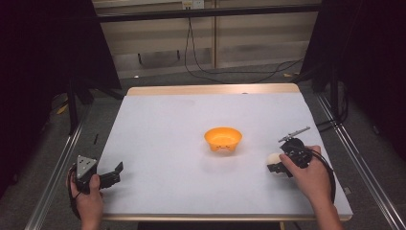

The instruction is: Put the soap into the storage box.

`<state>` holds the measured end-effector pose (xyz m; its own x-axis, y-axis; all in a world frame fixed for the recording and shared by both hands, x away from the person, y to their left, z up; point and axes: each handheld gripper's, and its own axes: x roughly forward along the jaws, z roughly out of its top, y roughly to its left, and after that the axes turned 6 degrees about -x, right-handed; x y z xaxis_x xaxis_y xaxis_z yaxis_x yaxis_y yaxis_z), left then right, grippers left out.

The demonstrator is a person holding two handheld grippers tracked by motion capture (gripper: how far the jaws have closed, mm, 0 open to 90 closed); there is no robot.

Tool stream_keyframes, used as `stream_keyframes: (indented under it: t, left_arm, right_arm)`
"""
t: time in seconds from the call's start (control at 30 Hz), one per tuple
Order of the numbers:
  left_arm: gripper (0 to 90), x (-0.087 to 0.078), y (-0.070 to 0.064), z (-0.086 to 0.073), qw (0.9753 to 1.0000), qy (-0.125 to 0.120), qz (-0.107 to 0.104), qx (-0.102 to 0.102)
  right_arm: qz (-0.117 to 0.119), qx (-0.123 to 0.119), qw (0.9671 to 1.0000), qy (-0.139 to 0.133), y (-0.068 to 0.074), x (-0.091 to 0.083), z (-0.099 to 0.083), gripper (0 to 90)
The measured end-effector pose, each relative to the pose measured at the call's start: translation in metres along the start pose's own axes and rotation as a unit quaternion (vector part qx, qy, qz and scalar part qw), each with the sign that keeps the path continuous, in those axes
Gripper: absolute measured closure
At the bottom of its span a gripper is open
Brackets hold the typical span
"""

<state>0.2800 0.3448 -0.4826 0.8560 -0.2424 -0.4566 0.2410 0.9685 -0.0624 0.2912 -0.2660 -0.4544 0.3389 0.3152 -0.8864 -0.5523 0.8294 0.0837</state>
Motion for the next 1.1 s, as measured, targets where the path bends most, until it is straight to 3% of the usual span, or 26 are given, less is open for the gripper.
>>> stream_keyframes:
  t: [0.13, 0.6, 0.8, 1.1]
  left_arm:
    - [1.9, 0.0, 0.0, 0.0, 1.0, 0.0, 0.001, 0.0]
    - [1.9, 0.0, 0.0, 0.0, 1.0, -0.001, 0.0, -0.003]
    - [1.9, 0.0, 0.001, 0.0, 1.0, -0.001, -0.002, -0.003]
    - [1.9, 0.0, 0.001, 0.0, 1.0, -0.002, -0.003, -0.005]
  right_arm:
    - [0.0, -0.01, 0.9999, -0.006, 0.0, 0.0, 0.002, 24.5]
    - [0.006, -0.011, 0.9998, -0.016, 0.002, -0.008, 0.012, 24.9]
    - [0.02, -0.015, 0.9997, -0.006, 0.002, -0.009, 0.019, 24.9]
    - [0.014, -0.021, 0.9997, -0.006, 0.006, -0.01, 0.027, 25.0]
